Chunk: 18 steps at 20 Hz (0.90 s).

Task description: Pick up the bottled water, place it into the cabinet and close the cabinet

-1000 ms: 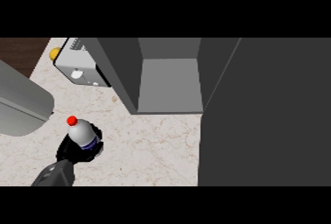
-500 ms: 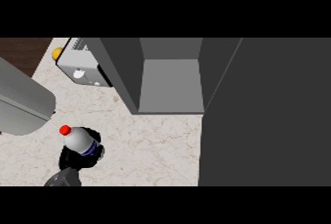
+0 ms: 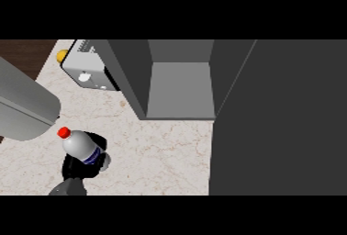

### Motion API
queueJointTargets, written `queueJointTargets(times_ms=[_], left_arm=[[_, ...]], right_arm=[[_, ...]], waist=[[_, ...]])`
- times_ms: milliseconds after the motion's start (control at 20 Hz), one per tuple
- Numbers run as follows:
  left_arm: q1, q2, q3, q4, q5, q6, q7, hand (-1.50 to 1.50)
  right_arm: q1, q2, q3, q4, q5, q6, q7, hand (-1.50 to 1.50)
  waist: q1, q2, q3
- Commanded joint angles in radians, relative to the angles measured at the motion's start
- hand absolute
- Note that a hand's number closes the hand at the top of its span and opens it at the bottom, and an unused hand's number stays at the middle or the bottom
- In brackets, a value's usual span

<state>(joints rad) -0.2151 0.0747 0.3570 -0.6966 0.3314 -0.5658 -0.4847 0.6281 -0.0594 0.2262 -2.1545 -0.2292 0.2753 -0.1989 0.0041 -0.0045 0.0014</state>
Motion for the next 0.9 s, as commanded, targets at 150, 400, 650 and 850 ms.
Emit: queueJointTargets(times_ms=[150,400,650,850], left_arm=[[0.126,-0.073,-0.125,-0.352,0.064,0.098,0.177,1.5],[0.146,-0.074,-0.264,-0.57,0.134,0.251,0.269,1.5],[0.024,-0.074,-0.383,-0.619,0.157,0.451,0.296,1.5],[-0.052,-0.075,-0.513,-0.66,0.135,0.641,0.303,1.5]], right_arm=[[-0.048,-0.029,-0.036,0.013,-0.056,0.009,0.053,-1.5],[-0.026,0.028,0.064,0.001,0.034,-0.044,0.04,-1.5],[-0.006,0.013,0.062,0.018,0.023,-0.02,-0.006,-1.5],[-0.053,0.01,0.049,0.031,-0.012,-0.021,0.023,-1.5]], waist=[[0.001,0.001,0.0],[0.001,0.0,-0.001],[-0.012,0.002,-0.001],[-0.015,0.003,-0.001]])
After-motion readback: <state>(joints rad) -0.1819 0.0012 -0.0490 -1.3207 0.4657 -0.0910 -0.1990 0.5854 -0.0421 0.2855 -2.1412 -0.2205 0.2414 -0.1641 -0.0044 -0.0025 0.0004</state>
